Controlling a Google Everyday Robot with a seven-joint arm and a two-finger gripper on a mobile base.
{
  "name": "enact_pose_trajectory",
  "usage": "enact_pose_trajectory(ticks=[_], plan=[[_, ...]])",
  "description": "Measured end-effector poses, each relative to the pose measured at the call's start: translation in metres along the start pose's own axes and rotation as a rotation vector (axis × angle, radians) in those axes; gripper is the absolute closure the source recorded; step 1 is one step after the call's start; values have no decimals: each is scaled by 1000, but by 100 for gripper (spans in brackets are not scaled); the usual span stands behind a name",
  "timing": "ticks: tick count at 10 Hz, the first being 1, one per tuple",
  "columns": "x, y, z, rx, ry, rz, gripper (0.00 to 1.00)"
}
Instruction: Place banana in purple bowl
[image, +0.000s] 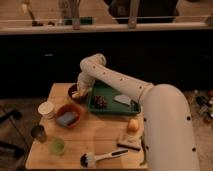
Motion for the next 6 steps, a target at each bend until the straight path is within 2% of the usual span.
enact_pose_trajectory(ticks=[6], plan=[[-1,-27,13,132,-73,5,100]])
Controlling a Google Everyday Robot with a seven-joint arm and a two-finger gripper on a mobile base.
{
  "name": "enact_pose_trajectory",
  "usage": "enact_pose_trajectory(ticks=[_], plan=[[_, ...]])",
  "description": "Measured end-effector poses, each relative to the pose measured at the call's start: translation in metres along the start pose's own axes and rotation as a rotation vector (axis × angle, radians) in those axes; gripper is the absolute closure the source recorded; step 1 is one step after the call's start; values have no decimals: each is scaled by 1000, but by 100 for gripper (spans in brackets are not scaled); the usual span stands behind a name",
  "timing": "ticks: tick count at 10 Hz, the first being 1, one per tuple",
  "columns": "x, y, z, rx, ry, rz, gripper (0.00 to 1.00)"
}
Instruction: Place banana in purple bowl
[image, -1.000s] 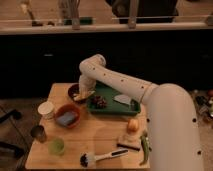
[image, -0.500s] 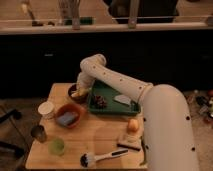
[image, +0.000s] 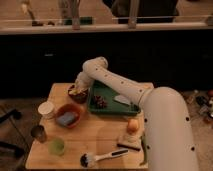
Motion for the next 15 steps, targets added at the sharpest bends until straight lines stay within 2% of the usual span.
enact_pose_trajectory(ticks=[3,8,15], plan=[[2,-8,4,20,-22,30,100],[11,-9,7,24,-74,121,100],[16,-7,16,27,-164,160,100]])
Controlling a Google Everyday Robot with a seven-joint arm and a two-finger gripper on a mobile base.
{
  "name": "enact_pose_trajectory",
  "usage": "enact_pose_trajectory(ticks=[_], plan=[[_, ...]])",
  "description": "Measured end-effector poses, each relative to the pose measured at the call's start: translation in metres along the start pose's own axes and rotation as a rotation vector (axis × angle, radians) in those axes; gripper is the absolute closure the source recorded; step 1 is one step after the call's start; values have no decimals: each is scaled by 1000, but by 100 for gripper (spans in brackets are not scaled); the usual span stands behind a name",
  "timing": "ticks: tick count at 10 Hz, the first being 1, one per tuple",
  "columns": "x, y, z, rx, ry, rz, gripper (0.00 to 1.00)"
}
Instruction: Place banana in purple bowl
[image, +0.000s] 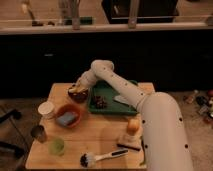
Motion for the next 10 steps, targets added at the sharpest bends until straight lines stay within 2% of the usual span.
enact_pose_trajectory(ticks=[2,3,4,6,10], plan=[[-4,-4,6,1,-27,-2,99],[-6,-6,9,0,-50,5,94],[-8,-7,12,0,-69,8,86],[-10,-10,12,2,-80,10,64],[-13,-14,10,10,-79,6,26]])
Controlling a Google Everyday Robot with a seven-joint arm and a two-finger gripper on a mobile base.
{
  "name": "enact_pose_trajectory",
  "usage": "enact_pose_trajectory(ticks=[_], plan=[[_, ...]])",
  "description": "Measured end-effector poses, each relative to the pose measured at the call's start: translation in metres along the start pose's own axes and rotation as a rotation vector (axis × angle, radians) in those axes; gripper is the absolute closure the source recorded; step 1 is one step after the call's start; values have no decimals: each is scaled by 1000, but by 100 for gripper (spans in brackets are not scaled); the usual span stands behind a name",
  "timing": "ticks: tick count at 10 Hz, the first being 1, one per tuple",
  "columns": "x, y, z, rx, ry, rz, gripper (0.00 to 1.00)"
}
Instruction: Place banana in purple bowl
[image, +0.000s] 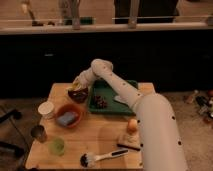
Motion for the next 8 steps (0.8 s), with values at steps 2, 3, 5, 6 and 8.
enact_pose_trajectory(ticks=[2,3,5,6,8], plan=[[-7,-3,1,-1,0,-8,20],[-9,-4,1,-2,1,-11,20],[-13,-7,0,-6,18,-21,20],[-14,-8,-1,1,19,-23,20],[-9,-8,-11,22,22,-19,20]])
